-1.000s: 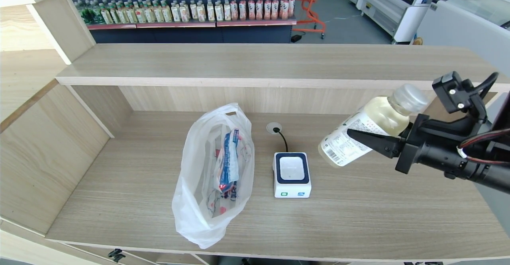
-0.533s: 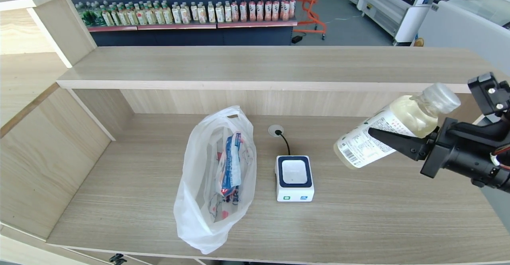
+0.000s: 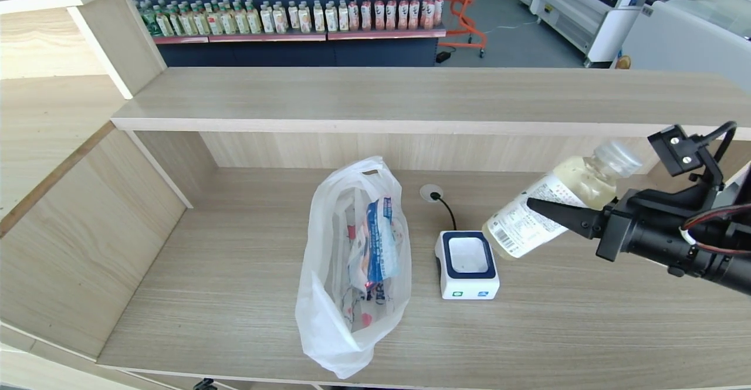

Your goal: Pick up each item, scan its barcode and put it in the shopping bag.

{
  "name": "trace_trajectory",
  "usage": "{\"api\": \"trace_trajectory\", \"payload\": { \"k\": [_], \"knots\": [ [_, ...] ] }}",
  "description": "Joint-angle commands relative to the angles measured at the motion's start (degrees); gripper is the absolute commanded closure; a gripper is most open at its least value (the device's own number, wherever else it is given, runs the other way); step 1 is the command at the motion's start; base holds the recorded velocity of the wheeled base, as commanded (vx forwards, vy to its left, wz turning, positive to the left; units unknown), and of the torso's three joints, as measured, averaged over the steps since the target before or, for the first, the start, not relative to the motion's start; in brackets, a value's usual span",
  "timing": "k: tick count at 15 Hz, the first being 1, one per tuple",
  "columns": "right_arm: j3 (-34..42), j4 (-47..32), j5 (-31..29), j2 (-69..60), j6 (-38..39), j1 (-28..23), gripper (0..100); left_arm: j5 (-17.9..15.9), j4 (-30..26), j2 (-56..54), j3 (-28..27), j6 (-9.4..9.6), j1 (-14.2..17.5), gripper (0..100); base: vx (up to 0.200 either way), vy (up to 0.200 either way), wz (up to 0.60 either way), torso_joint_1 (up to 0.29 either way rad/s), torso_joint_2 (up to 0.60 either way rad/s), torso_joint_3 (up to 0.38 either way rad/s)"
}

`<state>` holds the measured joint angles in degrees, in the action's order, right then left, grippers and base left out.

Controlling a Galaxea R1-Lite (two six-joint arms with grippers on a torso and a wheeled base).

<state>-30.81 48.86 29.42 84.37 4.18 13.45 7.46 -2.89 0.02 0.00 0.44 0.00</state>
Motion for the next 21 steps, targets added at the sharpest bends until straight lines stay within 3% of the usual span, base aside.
{"api": "trace_trajectory", "payload": {
  "k": [1, 4, 7, 9, 14, 21],
  "knots": [
    [-0.9, 0.1, 0.2, 6.3, 0.3, 0.9, 100, 0.0, 0.0, 0.0, 0.0, 0.0, 0.0, 0, 0.0, 0.0, 0.0, 0.0, 0.0, 0.0],
    [-7.3, 0.1, -0.9, 14.2, 0.1, 3.2, 100, 0.0, 0.0, 0.0, 0.0, 0.0, 0.0, 0, 0.0, 0.0, 0.0, 0.0, 0.0, 0.0],
    [-16.7, 0.3, -8.0, 22.4, 0.2, 7.0, 100, 0.0, 0.0, 0.0, 0.0, 0.0, 0.0, 0, 0.0, 0.0, 0.0, 0.0, 0.0, 0.0],
    [-21.5, 0.3, -8.1, 26.5, -0.1, 10.3, 100, 0.0, 0.0, 0.0, 0.0, 0.0, 0.0, 0, 0.0, 0.0, 0.0, 0.0, 0.0, 0.0],
    [-27.1, 4.5, -8.1, 36.7, -10.6, 14.6, 100, 0.0, 0.0, 0.0, 0.0, 0.0, 0.0, 0, 0.0, 0.0, 0.0, 0.0, 0.0, 0.0],
    [-33.9, 8.9, -8.1, 45.0, -13.8, 15.6, 100, 0.0, 0.0, 0.0, 0.0, 0.0, 0.0, 0, 0.0, 0.0, 0.0, 0.0, 0.0, 0.0]
  ]
}}
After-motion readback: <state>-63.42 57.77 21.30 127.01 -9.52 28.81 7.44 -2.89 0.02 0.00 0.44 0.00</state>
